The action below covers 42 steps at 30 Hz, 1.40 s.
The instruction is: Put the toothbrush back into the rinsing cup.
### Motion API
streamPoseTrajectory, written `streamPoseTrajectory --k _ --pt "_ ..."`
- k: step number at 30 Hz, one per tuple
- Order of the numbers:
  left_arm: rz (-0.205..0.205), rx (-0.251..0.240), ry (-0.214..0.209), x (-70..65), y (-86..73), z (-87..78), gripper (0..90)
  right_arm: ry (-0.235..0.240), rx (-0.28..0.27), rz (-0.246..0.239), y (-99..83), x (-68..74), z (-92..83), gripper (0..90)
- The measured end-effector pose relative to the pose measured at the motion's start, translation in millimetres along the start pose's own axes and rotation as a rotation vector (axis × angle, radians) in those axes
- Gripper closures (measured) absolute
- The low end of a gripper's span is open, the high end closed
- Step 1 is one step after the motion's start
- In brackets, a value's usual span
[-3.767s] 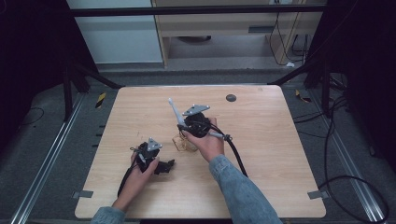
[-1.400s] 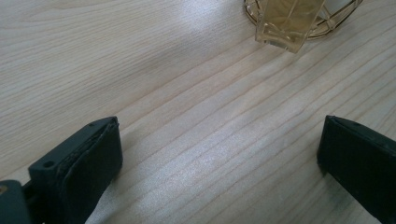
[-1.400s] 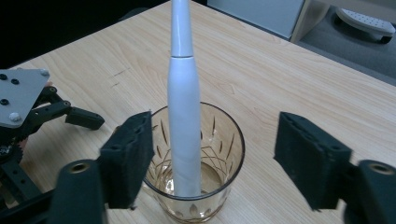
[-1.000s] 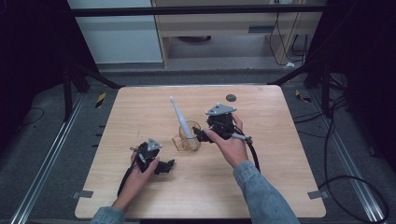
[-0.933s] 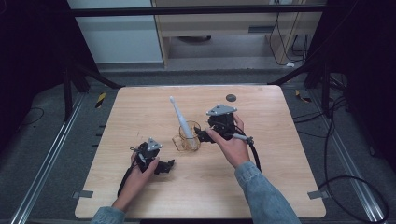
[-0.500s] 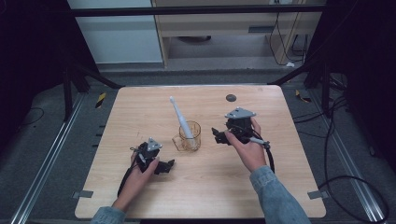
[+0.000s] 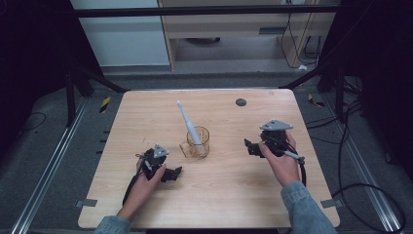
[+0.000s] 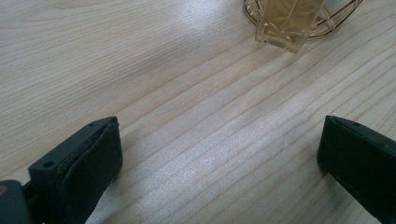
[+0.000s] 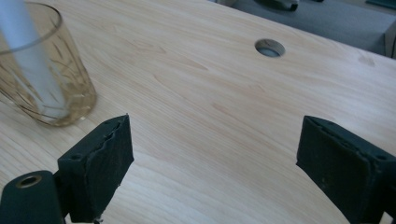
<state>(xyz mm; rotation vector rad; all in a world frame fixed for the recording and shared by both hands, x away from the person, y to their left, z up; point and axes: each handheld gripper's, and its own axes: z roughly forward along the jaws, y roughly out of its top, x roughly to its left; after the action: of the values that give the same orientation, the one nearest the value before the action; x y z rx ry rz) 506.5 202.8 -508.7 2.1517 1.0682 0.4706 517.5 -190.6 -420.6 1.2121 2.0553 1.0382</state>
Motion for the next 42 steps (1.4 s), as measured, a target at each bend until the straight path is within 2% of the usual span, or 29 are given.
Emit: streamPoseTrajectory --k 6,12,18,23,30,33,38,40,42 --pt "0.0 0.0 0.0 0.0 0.0 0.0 0.0 -0.029 0.017 0.033 -16.8 -17.6 -6.8 11.0" --pt "0.0 0.0 0.0 0.0 0.0 0.0 0.0 -0.064 0.031 0.055 -29.4 -29.1 -10.0 12.2" --pt "0.0 0.0 0.0 0.0 0.0 0.0 0.0 -0.068 0.058 0.061 -40.0 -37.0 -6.8 12.1" --pt "0.0 0.0 0.0 0.0 0.0 0.0 0.0 -0.065 0.087 0.068 -46.1 -42.4 -0.7 12.0" --pt "0.0 0.0 0.0 0.0 0.0 0.0 0.0 -0.066 0.117 0.093 -53.9 -54.9 19.2 12.0" --pt "0.0 -0.001 0.0 0.0 0.0 0.0 0.0 -0.08 0.103 0.122 -56.2 -62.9 27.2 12.2" --pt "0.0 0.0 0.0 0.0 0.0 0.0 0.0 -0.121 0.09 0.222 -64.9 -80.4 41.0 12.3" --pt "0.0 0.0 0.0 0.0 0.0 0.0 0.0 -0.14 0.093 0.228 -68.0 -84.9 44.3 12.5" --pt "0.0 0.0 0.0 0.0 0.0 0.0 0.0 -0.153 0.092 0.258 -70.8 -88.2 47.2 12.4"
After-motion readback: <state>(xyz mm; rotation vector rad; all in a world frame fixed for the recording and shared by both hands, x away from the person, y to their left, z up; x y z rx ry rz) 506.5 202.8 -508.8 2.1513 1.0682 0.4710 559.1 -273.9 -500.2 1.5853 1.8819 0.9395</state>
